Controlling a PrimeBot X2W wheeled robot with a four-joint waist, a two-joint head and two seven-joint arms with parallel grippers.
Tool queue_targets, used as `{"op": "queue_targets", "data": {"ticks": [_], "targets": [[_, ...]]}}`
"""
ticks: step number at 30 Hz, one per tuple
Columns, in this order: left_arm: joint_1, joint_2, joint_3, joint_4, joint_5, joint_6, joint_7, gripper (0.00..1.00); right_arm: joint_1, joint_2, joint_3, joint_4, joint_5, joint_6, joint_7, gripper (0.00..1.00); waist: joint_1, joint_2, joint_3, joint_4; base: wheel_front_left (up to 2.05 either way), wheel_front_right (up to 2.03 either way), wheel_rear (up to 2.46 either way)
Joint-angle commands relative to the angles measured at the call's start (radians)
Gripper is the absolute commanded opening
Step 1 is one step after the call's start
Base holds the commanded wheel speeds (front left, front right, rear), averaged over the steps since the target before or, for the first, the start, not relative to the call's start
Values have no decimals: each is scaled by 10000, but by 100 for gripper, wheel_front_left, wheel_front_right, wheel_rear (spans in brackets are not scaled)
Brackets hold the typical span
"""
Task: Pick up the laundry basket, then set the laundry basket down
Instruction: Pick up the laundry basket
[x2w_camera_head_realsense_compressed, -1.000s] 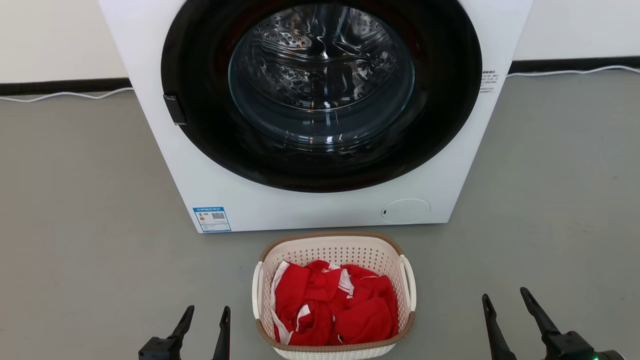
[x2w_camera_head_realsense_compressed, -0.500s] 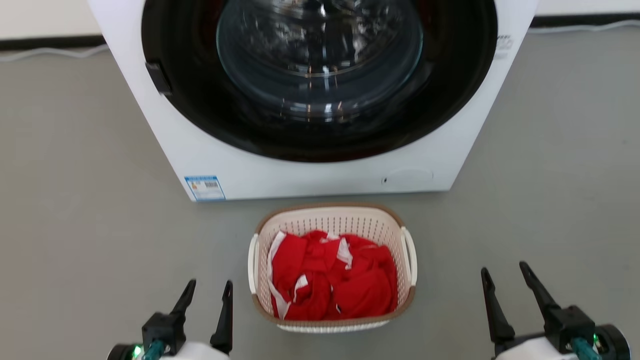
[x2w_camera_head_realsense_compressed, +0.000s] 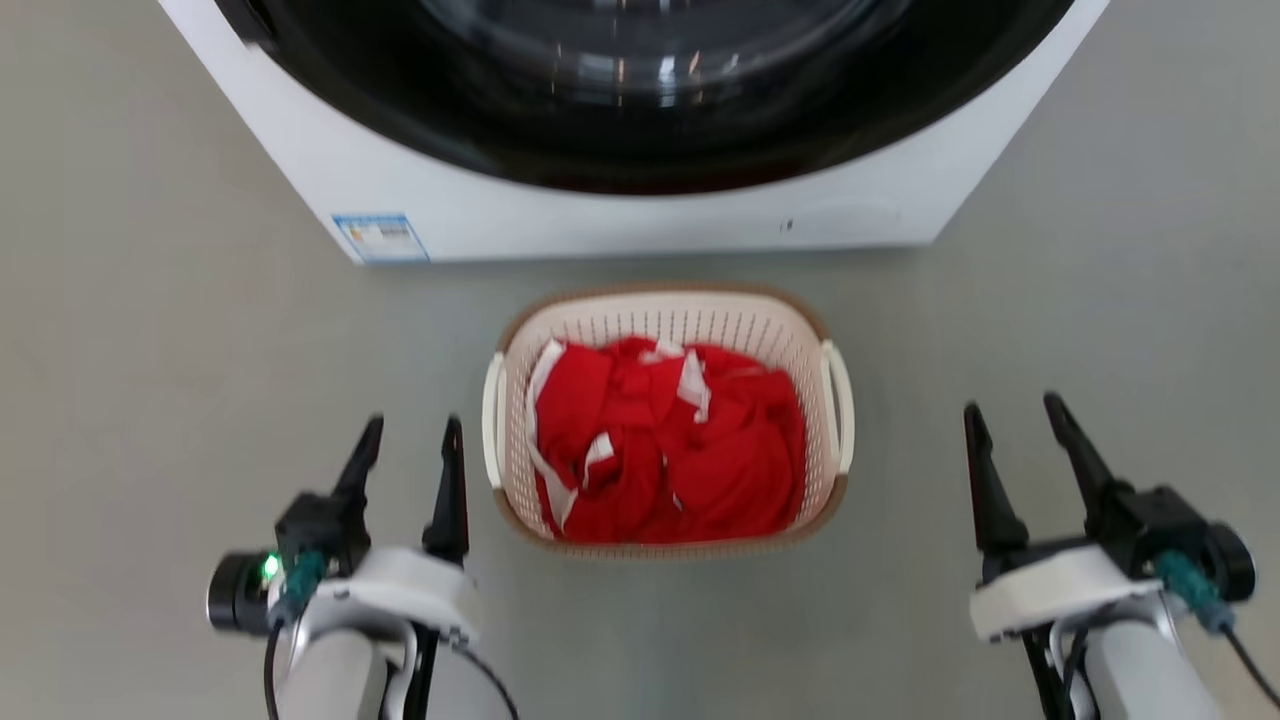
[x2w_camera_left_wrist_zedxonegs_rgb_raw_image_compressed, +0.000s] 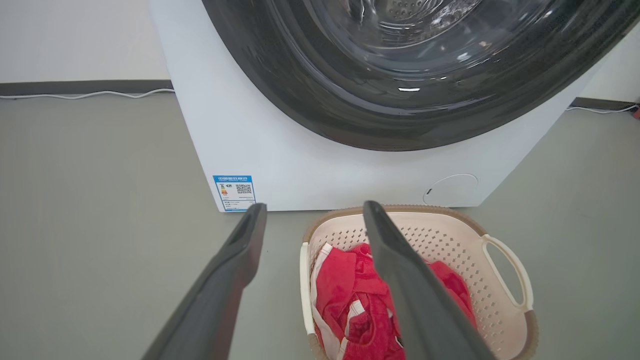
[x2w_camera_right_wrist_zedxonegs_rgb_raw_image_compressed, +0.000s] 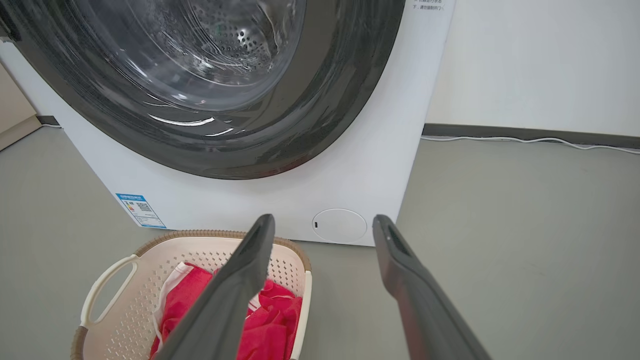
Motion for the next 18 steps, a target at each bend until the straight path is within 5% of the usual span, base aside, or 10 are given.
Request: {"op": "queue_targets", "data": {"ticks": [1,18], "targets": [[-406,106,234,-188,-46,154,-95,100,-300,-74,279,-139,54,31,-126,100,0,0,689,40,0,0,0],[-2569,106,-474,625,-306,880,-95,100,-2074,-95,385,588,525,31,-126,100,0,0,3072,178,0,0,0]]}}
